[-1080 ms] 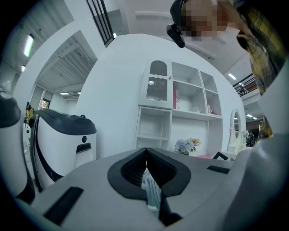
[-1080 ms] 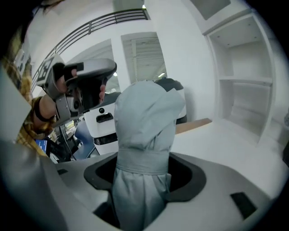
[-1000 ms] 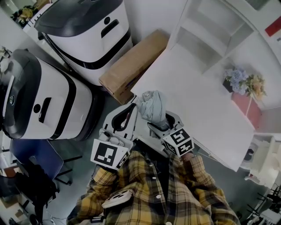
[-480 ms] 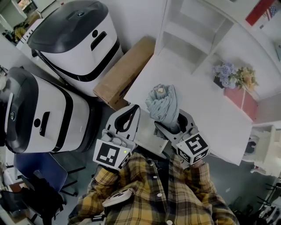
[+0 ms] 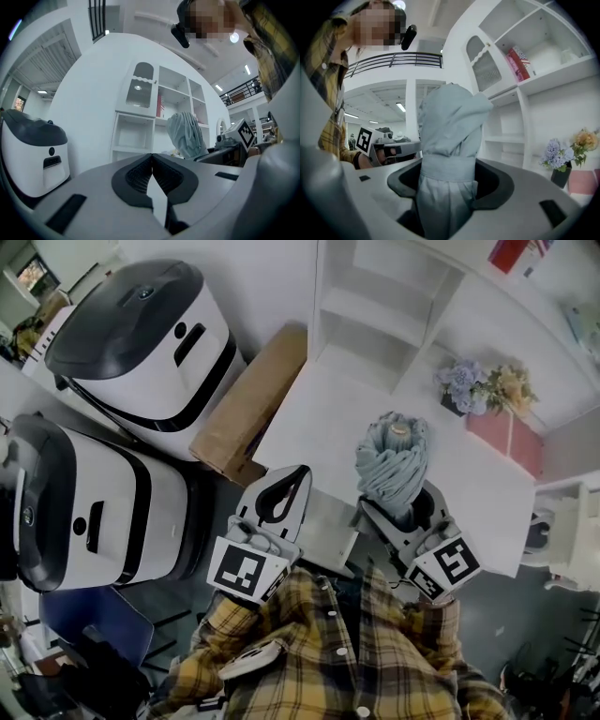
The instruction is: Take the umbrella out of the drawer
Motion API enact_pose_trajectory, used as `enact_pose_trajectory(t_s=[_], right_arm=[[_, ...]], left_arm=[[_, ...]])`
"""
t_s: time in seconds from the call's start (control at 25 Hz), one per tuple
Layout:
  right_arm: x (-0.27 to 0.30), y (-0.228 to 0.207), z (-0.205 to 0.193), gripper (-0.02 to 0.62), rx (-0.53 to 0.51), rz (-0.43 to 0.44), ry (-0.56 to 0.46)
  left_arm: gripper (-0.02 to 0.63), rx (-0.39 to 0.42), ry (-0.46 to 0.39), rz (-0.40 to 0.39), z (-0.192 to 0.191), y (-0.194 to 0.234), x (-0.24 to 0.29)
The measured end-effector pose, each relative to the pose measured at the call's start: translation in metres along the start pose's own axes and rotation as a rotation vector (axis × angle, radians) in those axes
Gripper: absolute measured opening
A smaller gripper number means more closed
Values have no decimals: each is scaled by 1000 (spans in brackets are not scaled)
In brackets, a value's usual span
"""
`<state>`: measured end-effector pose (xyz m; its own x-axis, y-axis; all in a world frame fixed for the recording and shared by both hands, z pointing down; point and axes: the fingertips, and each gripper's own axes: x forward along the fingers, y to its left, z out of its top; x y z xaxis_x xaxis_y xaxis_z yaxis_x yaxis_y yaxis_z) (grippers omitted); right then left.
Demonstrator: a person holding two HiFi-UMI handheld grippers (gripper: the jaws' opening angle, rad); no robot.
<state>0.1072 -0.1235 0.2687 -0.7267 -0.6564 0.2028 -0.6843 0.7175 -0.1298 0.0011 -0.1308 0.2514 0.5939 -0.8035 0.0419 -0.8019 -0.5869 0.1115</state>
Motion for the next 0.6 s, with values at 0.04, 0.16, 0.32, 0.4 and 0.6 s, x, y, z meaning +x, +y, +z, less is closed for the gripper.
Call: enact_pose_trajectory(t_s=[0.04, 0.16, 0.32, 0.4, 0.6], right_arm=[[-6, -2, 3, 308, 12, -9, -14], [-22, -10, 8, 308, 61, -26, -46], [-35, -17, 8, 308, 123, -48, -76], [-36, -19, 7, 308, 124, -60, -75], [-36, -20, 6, 308, 113, -76, -76]], left_arm=[[20, -1, 0, -10, 1, -3, 2], [20, -3, -1, -28, 3, -10, 6], [20, 2, -4, -36, 5, -13, 8], [20, 2, -1, -37, 4, -10, 8], [20, 1, -1, -37, 4, -7, 8]])
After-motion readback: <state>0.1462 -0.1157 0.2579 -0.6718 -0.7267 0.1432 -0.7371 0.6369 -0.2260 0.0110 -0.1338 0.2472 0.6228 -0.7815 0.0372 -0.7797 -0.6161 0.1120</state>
